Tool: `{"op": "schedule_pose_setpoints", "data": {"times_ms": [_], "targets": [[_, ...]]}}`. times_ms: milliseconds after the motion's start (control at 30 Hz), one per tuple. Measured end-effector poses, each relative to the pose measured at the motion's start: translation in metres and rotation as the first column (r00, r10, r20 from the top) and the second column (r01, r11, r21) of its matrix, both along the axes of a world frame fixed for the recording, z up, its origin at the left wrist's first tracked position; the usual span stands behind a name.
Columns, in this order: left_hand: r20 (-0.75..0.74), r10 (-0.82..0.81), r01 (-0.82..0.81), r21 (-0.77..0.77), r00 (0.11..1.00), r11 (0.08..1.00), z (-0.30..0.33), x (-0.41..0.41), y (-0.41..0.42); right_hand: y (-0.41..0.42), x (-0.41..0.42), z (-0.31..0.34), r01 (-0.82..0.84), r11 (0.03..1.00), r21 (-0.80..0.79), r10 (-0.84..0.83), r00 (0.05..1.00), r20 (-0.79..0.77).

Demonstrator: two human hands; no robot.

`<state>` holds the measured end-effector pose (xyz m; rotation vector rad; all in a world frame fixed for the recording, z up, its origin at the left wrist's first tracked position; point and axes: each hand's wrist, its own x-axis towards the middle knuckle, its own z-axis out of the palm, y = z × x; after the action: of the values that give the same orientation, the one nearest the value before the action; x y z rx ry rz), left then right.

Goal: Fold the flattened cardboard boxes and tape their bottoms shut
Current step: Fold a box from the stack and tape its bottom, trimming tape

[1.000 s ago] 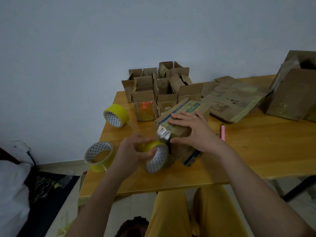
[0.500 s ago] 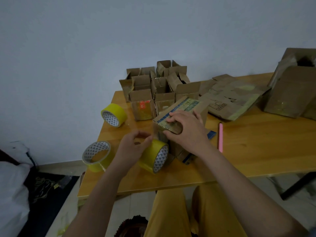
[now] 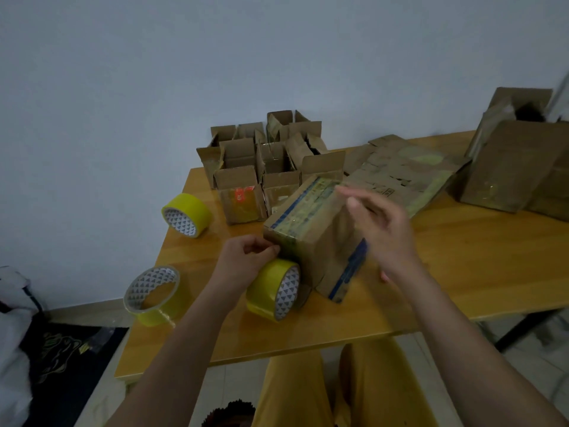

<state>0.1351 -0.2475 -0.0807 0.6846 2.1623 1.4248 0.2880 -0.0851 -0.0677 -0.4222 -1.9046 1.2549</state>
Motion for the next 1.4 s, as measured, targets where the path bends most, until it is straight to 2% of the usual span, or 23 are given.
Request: {"op": "schedule_pose_setpoints", "data": {"times_ms": [33,67,100,133,200,233,300,367,433,500,567,600,667,700,733,800,867,1000,1200,1300,1400], "targets": [[0.013,0.006,-0.006,0.007,1.0,1.0,-0.001,-0.001,0.001,0.009,0.009,-0.003,0.171,0.985,-0.02,-0.171,0.985,-0.034],[0.018,0.006,-0.007,0.01,1.0,1.0,-0.001,-0.002,0.001,0.021,0.016,-0.009,0.323,0.946,0.021,-0.324,0.945,0.036],[0.019,0.006,-0.006,0.01,1.0,1.0,-0.001,-0.002,0.002,0.033,0.022,-0.017,0.401,0.909,0.112,-0.415,0.893,0.173],[0.016,0.006,-0.006,0.006,1.0,1.0,-0.002,-0.002,0.003,0.045,0.027,-0.029,0.394,0.895,0.21,-0.445,0.819,0.361],[0.022,0.016,-0.016,0.004,1.0,1.0,-0.002,-0.001,0.005,0.061,0.035,-0.051,0.224,0.914,0.337,-0.4,0.627,0.668],[0.036,0.025,-0.025,0.006,0.999,1.0,-0.003,0.0,0.006,0.062,0.038,-0.058,0.127,0.915,0.383,-0.386,0.552,0.739],[0.067,0.047,-0.047,0.002,0.997,0.999,-0.004,0.002,0.007,0.06,0.042,-0.063,0.002,0.865,0.503,-0.43,0.521,0.738],[0.08,0.072,-0.071,-0.015,0.994,0.997,-0.005,0.003,0.008,0.056,0.042,-0.059,-0.077,0.771,0.632,-0.502,0.536,0.678],[0.098,0.091,-0.089,-0.026,0.991,0.996,-0.004,0.004,0.007,0.054,0.041,-0.055,-0.131,0.71,0.692,-0.538,0.534,0.653],[0.117,0.089,-0.087,-0.023,0.989,0.996,-0.004,0.005,0.006,0.053,0.044,-0.056,-0.084,0.697,0.713,-0.554,0.567,0.609],[0.129,0.075,-0.073,-0.013,0.989,0.997,-0.002,0.007,0.004,0.05,0.048,-0.057,0.074,0.697,0.713,-0.568,0.664,0.486],[0.145,0.069,-0.069,-0.004,0.987,0.998,-0.002,0.007,0.003,0.047,0.051,-0.056,0.185,0.735,0.652,-0.542,0.737,0.403],[0.193,0.062,-0.067,0.018,0.979,0.998,-0.001,0.008,0.001,0.036,0.051,-0.049,0.321,0.894,0.313,-0.387,0.905,0.177],[0.208,0.062,-0.069,0.027,0.976,0.997,-0.001,0.007,-0.001,0.027,0.05,-0.042,0.295,0.947,0.126,-0.299,0.954,0.014],[0.212,0.065,-0.073,0.034,0.975,0.997,-0.001,0.007,-0.002,0.017,0.05,-0.034,0.231,0.973,-0.003,-0.229,0.964,-0.137],[0.205,0.07,-0.08,0.041,0.976,0.996,-0.001,0.006,-0.003,-0.002,0.044,-0.02,0.067,0.994,-0.085,-0.09,0.945,-0.313],[0.214,0.065,-0.075,0.038,0.975,0.996,-0.001,0.006,-0.005,-0.017,0.037,-0.013,-0.07,0.997,-0.023,0.058,0.944,-0.325],[0.218,0.047,-0.053,0.024,0.975,0.998,-0.001,0.002,-0.008,-0.034,0.019,-0.016,-0.162,0.982,0.097,0.176,0.971,-0.161],[0.183,0.02,-0.03,0.049,0.983,0.998,-0.004,-0.004,-0.011,-0.04,0.001,-0.023,-0.072,0.967,0.244,0.096,0.991,-0.089],[0.179,0.032,-0.041,0.047,0.983,0.998,-0.006,-0.005,-0.01,-0.045,-0.004,-0.02,-0.016,0.963,0.267,0.037,0.996,-0.075],[0.19,0.041,-0.05,0.047,0.981,0.998,-0.007,-0.006,-0.009,-0.046,-0.005,-0.018,-0.054,0.958,0.282,0.064,0.998,-0.026]]}}
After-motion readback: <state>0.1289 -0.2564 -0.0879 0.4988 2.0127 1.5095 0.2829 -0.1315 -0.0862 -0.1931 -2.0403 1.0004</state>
